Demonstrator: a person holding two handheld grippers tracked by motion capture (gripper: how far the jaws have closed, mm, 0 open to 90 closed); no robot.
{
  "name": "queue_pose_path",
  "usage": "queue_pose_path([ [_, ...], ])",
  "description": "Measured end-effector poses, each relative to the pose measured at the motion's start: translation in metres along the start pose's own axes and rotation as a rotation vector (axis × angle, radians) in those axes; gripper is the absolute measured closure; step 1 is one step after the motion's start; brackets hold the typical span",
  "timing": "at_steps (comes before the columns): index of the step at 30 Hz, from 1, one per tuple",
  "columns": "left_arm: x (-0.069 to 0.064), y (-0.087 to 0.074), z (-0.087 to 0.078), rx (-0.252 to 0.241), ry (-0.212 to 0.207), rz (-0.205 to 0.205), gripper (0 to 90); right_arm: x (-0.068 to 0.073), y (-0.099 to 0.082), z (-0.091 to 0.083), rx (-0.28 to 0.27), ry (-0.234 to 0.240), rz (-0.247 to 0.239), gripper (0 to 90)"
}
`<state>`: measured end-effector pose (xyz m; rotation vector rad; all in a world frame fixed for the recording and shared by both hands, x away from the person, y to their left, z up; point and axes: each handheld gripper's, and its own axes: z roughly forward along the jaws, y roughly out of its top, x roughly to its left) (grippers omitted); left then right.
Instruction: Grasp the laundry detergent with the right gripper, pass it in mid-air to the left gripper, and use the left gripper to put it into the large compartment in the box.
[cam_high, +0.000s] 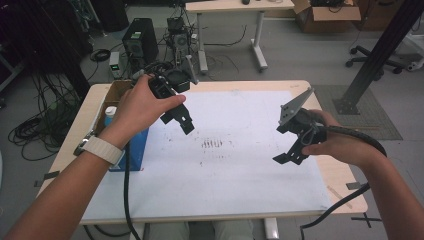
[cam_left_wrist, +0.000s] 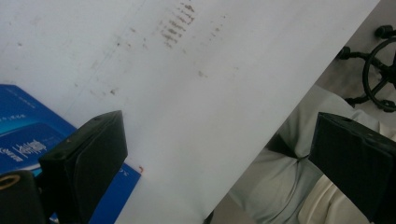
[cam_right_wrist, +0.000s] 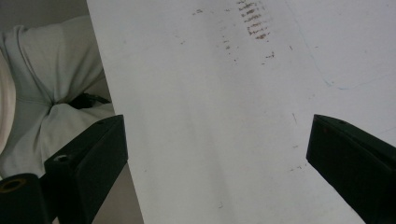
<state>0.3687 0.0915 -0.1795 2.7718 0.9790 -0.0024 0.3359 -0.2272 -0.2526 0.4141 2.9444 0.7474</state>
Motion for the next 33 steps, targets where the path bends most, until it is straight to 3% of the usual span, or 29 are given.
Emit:
queue_pose_path([
  [3, 0.002, 0.002, 0.002, -0.001, -0.025, 0.034, 4.6, 0.000, 0.000, 0.000, 0.001, 0.002, 0.002, 5.2],
  [15, -0.002, 0.015, 0.016, 0.037, -0.037, 0.161, 4.7, -0.001, 0.005, 0.004, 0.006, 0.013, -0.004, 5.2],
  [23, -0.004, 0.022, 0.027, 0.050, -0.035, 0.207, 4.7, -0.004, 0.004, 0.008, 0.013, 0.024, 0.000, 5.2],
  [33, -0.003, 0.021, 0.028, 0.056, -0.026, 0.215, 5.0, -0.003, 0.006, 0.006, 0.011, 0.022, -0.003, 5.1],
])
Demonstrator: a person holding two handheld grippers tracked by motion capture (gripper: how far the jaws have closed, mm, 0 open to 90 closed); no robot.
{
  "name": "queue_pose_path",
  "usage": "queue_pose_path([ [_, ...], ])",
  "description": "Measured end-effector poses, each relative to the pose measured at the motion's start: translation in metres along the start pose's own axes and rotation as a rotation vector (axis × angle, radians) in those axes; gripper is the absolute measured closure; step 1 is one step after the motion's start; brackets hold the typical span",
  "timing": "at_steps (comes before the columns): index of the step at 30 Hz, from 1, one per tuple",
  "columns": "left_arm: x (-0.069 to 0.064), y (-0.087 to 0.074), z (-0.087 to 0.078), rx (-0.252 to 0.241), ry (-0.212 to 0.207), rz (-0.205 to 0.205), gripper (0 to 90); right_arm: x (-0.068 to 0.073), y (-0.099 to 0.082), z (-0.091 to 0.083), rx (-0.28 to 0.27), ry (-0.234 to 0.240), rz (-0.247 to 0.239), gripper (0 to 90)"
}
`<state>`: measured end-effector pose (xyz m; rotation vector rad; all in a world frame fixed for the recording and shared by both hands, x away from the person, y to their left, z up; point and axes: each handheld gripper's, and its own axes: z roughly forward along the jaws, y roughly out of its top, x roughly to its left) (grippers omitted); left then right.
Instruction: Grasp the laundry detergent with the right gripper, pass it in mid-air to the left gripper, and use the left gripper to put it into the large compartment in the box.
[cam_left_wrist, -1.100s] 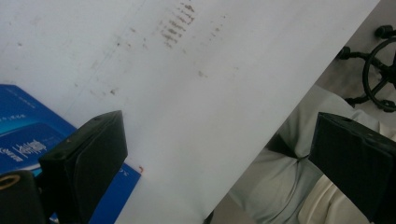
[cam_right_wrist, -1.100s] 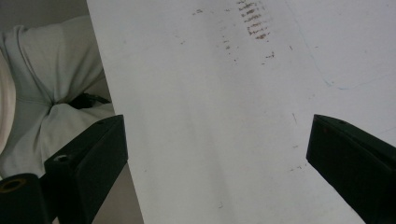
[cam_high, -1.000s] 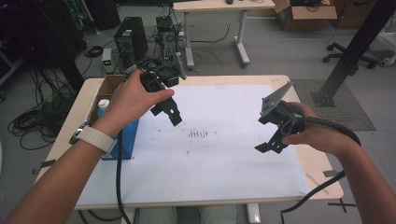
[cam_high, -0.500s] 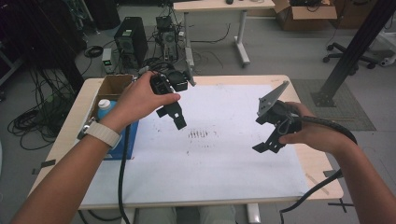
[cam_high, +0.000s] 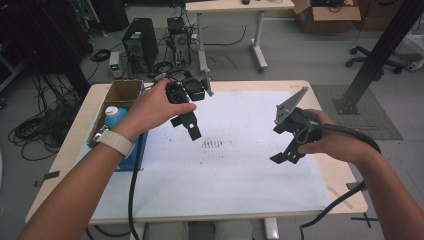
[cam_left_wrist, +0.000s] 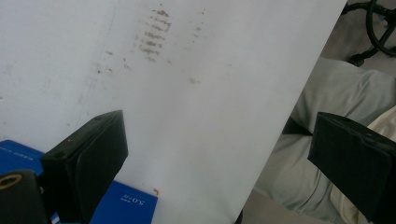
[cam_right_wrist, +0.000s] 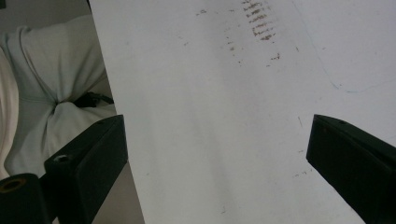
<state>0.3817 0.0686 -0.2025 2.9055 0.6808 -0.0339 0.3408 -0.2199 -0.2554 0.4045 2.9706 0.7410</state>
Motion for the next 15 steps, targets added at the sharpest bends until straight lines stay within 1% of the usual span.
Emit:
queue_pose_path([
  [15, 0.0014, -0.0017, -0.0012, -0.007, 0.000, 0.001, 5.0, 0.0011, 0.0041, 0.0017, 0.000, 0.003, -0.008, 5.2],
])
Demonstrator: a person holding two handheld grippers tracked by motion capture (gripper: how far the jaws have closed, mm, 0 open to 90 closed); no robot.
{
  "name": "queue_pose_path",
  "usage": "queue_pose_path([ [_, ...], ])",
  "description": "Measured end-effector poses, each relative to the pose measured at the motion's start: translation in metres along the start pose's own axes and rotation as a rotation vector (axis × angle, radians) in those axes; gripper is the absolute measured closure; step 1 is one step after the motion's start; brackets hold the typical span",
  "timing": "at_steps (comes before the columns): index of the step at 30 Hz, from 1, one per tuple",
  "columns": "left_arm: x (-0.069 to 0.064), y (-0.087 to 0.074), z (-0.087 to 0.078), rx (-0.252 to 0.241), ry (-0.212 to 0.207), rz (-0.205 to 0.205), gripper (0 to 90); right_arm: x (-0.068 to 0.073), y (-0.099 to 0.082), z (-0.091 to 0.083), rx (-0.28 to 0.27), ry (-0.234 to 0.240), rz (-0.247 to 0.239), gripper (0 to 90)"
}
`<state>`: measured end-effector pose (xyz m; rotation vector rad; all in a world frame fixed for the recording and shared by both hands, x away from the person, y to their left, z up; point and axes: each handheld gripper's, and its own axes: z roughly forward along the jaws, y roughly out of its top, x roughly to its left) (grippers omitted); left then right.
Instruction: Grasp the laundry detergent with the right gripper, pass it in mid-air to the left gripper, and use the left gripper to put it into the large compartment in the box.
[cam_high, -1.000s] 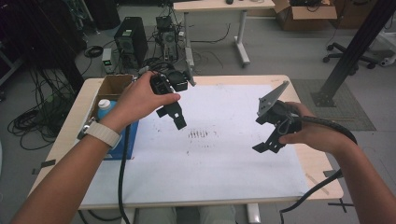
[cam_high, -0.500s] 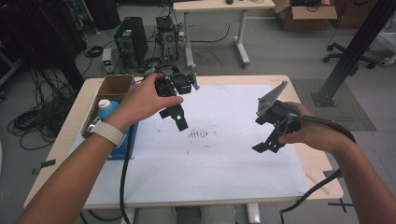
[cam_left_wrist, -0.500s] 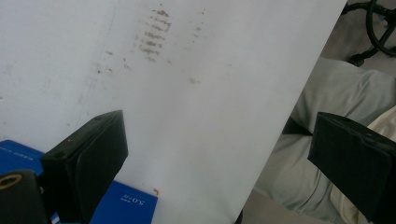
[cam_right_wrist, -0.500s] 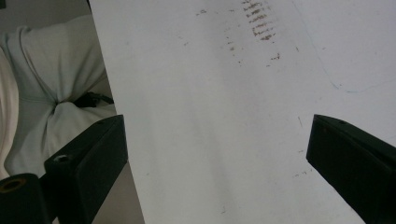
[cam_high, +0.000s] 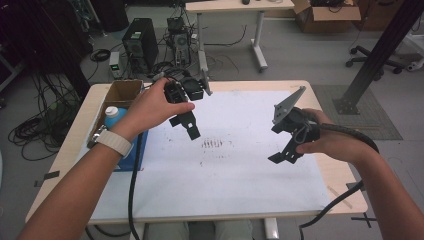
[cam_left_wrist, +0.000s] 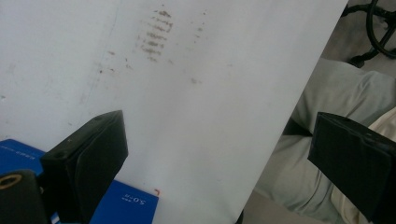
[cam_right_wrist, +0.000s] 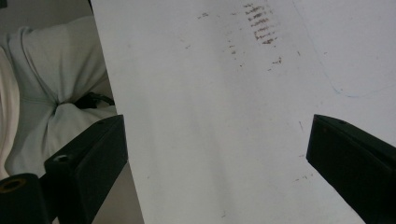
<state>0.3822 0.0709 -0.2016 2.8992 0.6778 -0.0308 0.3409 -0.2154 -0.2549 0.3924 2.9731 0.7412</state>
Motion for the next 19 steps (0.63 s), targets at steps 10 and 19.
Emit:
queue_pose_path([
  [10, 0.0007, 0.0032, 0.0010, -0.006, -0.005, 0.009, 5.0, -0.0013, -0.0020, 0.0024, -0.002, 0.005, 0.003, 5.2],
  [19, 0.0010, 0.0045, 0.0024, -0.007, -0.008, 0.009, 5.0, -0.0017, -0.0039, 0.0019, -0.005, 0.004, 0.010, 5.2],
])
